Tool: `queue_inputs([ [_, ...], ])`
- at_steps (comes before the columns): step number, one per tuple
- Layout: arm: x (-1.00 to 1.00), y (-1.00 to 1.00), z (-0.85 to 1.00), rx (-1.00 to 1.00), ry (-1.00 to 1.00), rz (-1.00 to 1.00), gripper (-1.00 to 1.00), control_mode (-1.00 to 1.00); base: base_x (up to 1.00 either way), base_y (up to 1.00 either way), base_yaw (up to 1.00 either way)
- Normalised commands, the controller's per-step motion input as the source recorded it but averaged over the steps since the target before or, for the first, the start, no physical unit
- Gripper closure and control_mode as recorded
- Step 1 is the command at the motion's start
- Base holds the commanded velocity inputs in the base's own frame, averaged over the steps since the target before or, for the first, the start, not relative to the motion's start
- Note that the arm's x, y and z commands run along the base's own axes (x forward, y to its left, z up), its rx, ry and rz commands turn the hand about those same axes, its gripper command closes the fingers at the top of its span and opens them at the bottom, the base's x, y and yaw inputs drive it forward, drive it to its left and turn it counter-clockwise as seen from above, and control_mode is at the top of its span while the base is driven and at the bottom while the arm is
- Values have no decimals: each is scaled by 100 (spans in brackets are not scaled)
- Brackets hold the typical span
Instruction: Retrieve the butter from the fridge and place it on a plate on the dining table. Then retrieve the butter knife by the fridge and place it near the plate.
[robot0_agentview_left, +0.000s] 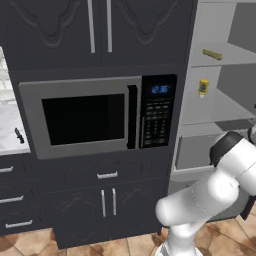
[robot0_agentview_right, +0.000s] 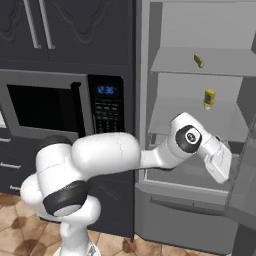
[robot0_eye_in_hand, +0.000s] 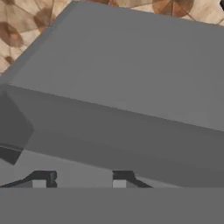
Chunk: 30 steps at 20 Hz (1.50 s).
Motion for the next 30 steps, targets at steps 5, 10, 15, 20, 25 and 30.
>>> queue_inputs([
  [5, -29, -79, -1, 7, 0, -2, -100, -100, 0, 0, 0],
  [10, -67, 72, 65, 1, -9, 5, -100, -100, 0, 0, 0],
  [15, -27, 100, 40, 0, -6, 28, -100, -100, 0, 0, 0],
  [20, -30, 100, 8, 0, -1, 31, -100, -100, 0, 0, 0],
  [25, -14, 100, 8, 4, -6, 31, -100, -100, 0, 0, 0],
  [30, 0, 100, 54, 10, -3, 33, -100, -100, 0, 0, 0],
])
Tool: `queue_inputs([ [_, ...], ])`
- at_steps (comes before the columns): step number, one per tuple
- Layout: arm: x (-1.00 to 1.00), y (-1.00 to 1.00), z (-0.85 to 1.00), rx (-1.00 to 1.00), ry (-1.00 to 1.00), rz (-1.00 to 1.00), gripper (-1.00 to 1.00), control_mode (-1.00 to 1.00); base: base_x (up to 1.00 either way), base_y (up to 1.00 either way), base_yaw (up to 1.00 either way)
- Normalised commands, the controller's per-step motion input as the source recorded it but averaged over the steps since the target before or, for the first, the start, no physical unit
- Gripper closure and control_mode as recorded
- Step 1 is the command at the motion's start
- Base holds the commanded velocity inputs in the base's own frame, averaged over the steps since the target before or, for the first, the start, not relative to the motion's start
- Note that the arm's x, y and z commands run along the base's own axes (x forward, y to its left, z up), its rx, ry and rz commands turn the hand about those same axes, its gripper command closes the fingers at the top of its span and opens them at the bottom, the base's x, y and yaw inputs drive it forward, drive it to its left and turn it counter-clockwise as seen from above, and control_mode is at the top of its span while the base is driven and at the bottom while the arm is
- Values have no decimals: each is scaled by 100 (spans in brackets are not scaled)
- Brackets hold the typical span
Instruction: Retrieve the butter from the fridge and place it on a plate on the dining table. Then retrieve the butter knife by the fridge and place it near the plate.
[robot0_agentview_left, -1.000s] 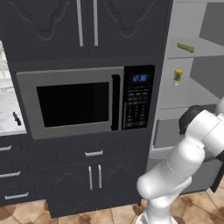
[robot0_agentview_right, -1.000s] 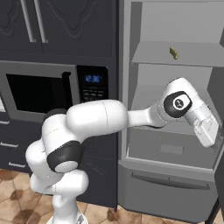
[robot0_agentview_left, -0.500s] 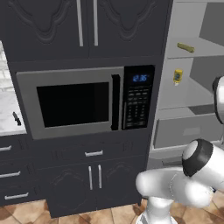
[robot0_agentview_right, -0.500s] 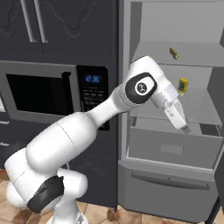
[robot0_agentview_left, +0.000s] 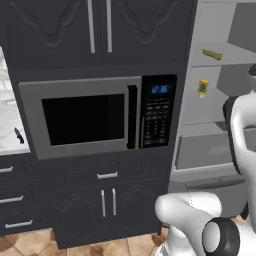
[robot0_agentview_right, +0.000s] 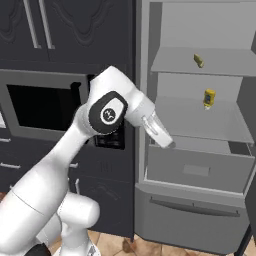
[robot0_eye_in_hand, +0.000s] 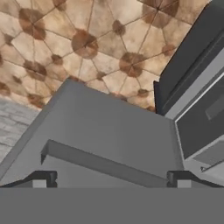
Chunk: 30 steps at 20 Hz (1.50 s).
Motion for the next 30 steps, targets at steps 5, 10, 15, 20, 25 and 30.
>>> queue_inputs([
  [5, 0, 96, 30, 19, 0, 44, -100, -100, 0, 0, 0],
  [10, 13, 94, 0, 20, 0, 51, -100, -100, 0, 0, 0],
  [15, 14, 71, 0, 17, -4, 44, -100, -100, 0, 0, 0],
  [20, -3, 7, 0, 0, 0, 2, -100, 100, -3, 0, 0],
  [25, 0, 0, 0, 0, 0, 0, -100, 100, 3, -61, -1],
  [30, 0, 0, 0, 0, 0, 0, -100, 100, 1, -98, 0],
])
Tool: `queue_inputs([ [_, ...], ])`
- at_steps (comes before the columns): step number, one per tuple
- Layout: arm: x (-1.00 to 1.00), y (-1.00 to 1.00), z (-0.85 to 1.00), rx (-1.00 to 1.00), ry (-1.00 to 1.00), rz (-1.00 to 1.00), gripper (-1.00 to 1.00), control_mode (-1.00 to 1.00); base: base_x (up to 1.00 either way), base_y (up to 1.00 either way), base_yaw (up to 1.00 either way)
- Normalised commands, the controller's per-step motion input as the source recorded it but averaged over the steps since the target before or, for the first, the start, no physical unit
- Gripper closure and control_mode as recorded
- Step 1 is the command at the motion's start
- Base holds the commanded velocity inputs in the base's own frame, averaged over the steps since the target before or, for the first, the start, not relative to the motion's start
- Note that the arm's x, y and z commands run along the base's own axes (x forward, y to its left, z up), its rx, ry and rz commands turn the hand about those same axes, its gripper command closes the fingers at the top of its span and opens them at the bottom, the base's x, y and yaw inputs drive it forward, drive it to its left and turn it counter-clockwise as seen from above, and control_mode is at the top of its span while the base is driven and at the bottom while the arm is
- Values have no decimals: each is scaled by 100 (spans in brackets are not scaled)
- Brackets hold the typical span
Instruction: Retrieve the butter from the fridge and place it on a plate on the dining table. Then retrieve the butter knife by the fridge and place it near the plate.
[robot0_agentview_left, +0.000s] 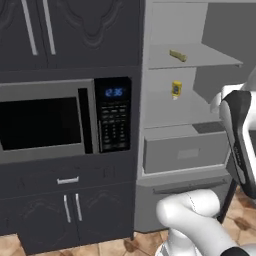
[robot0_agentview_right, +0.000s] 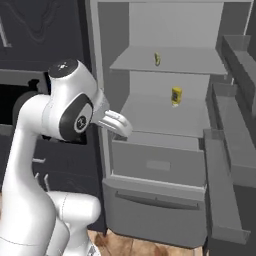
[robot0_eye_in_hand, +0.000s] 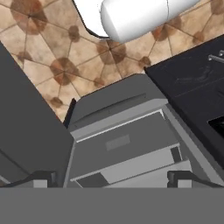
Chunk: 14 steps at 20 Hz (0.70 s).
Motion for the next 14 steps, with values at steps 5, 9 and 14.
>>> queue_inputs([
  [5, 0, 0, 0, 0, 0, 0, -100, 100, 20, -21, -1],
  [9, 0, 0, 0, 0, 0, 0, -100, 100, 41, 0, 0],
  [14, 0, 0, 0, 0, 0, 0, -100, 100, 50, -9, -2],
])
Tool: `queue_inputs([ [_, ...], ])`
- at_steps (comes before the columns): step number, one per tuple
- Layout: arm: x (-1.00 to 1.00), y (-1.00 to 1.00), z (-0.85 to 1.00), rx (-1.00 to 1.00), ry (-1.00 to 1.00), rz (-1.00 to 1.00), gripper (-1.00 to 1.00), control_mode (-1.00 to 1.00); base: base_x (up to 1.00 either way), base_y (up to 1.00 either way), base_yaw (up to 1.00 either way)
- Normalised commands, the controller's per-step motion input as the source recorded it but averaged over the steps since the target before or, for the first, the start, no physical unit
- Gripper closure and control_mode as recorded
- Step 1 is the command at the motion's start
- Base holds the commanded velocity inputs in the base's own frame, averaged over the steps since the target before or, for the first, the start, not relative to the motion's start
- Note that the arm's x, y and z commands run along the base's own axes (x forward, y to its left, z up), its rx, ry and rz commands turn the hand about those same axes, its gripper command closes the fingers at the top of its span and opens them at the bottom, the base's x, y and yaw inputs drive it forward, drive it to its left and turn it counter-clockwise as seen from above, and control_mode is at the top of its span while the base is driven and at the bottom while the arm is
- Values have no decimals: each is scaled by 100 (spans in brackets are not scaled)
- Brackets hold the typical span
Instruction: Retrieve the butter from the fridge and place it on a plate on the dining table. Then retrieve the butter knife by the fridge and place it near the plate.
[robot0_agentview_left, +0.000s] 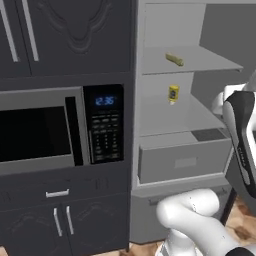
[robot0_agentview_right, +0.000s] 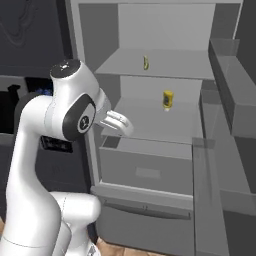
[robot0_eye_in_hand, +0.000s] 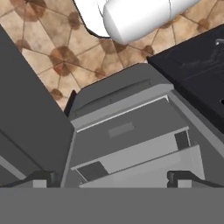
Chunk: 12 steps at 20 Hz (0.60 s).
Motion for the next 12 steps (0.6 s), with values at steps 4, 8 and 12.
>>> queue_inputs([
  [4, 0, 0, 0, 0, 0, 0, -100, 100, 50, -9, -1],
  [8, 0, 0, 0, 0, 0, 0, -100, 100, 41, -13, 0],
  [12, 0, 0, 0, 0, 0, 0, -100, 100, 37, -3, 0],
])
